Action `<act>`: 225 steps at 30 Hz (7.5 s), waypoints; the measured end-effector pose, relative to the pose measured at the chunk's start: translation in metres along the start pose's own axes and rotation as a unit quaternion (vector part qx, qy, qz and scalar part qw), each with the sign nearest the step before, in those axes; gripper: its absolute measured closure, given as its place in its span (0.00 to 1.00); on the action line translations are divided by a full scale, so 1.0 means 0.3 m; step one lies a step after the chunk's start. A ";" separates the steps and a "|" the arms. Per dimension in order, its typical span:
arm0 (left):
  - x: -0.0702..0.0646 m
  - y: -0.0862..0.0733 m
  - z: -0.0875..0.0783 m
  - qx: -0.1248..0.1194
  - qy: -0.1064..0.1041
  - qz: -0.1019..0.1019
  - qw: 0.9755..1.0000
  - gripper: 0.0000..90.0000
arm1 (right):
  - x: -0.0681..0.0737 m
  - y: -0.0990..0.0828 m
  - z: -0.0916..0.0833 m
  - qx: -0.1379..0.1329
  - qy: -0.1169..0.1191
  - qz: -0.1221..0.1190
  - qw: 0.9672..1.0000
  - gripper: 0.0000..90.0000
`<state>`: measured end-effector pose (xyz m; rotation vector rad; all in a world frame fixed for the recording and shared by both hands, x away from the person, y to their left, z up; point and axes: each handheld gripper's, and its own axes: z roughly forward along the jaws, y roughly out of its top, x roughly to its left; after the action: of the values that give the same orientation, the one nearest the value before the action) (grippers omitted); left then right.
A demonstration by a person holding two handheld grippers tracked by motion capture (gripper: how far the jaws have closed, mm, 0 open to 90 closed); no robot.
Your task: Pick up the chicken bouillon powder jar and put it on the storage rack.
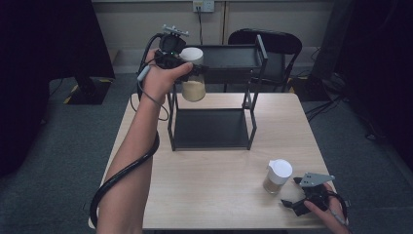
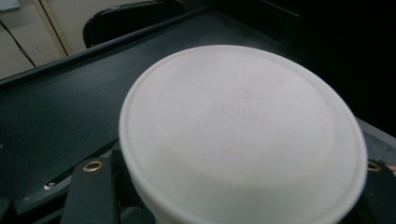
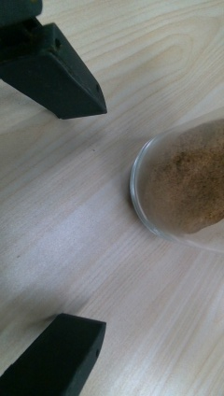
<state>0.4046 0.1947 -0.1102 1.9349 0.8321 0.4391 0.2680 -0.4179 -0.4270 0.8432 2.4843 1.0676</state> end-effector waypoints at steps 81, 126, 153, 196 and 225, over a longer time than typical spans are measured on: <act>0.086 0.203 0.158 -0.042 0.078 -0.018 0.996 0.37 | 0.000 0.000 0.000 0.000 0.000 0.000 1.000 0.00; -0.013 -0.041 0.072 -0.091 0.057 -0.049 0.993 0.01 | 0.001 -0.001 0.000 0.000 -0.001 0.000 1.000 0.00; -0.043 -0.208 0.078 -0.092 0.041 -0.045 0.994 0.01 | 0.004 -0.002 0.000 -0.001 -0.002 0.001 1.000 0.00; -0.037 -0.516 0.215 -0.066 0.019 -0.062 0.996 0.01 | 0.005 -0.003 0.000 -0.002 -0.003 0.002 1.000 0.00; -0.058 -0.715 0.321 -0.046 0.002 -0.077 0.996 0.02 | 0.005 -0.002 -0.001 -0.001 -0.003 0.002 1.000 0.00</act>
<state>0.3720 0.1899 -0.3436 1.7715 0.9394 0.3818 0.2665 -0.4175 -0.4275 0.8488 2.4772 1.0669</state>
